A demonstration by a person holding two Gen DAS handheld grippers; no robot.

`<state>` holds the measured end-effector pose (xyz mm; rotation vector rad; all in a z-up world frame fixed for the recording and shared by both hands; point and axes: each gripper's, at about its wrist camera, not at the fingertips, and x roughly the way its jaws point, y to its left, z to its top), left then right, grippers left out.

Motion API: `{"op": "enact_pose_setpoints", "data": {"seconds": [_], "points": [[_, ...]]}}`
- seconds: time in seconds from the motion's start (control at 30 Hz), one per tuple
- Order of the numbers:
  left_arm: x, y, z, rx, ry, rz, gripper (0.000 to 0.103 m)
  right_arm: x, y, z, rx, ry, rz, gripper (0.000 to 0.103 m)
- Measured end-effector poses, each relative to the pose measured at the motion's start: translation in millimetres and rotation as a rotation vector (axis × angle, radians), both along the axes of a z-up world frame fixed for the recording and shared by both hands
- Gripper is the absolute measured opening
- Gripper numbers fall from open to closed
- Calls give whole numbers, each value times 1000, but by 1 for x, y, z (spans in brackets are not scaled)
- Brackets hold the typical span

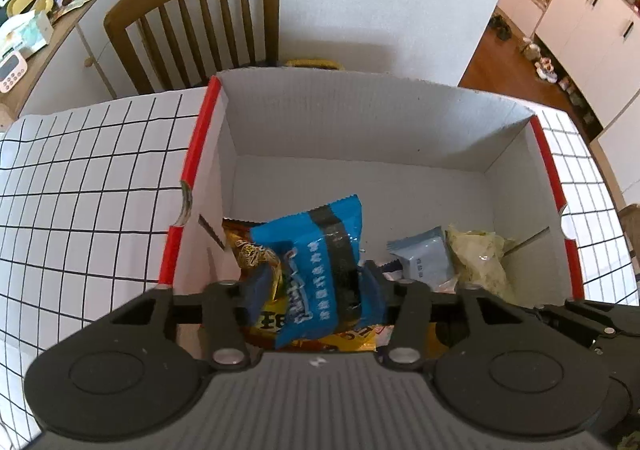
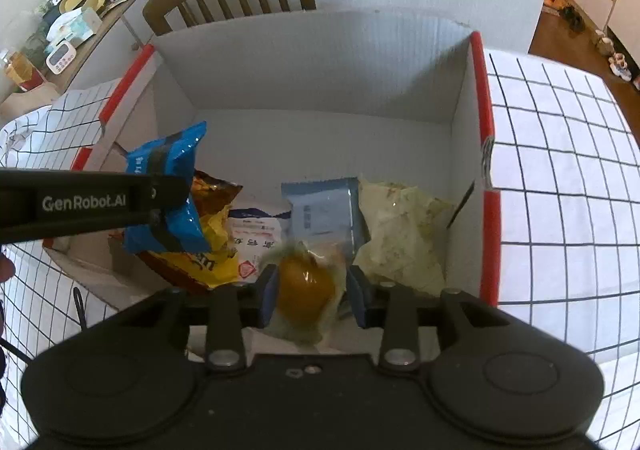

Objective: Organize snacks
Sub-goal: 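Carry blue wafer pack and wrapped yellow cake into the red box with both tools, then open both tools to release the packs and withdraw from the box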

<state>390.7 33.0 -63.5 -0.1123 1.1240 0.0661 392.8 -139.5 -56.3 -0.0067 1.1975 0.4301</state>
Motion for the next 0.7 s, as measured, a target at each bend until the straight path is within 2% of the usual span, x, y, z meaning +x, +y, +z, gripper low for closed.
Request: {"op": "enact_pose_setpoints", "data": {"seconds": [0.17, 0.43, 0.57, 0.7], "points": [[-12, 7, 10, -15, -21, 9, 57, -7, -1, 15, 18, -25, 6, 42], [-40, 12, 36, -25, -75, 0, 57, -25, -6, 42, 52, -79, 13, 57], [-56, 12, 48, -15, -105, -12, 63, -36, -10, 57, 65, -114, 15, 64], [-72, 9, 58, -17, -125, -28, 63, -48, -16, 69, 75, -138, 19, 67]]}}
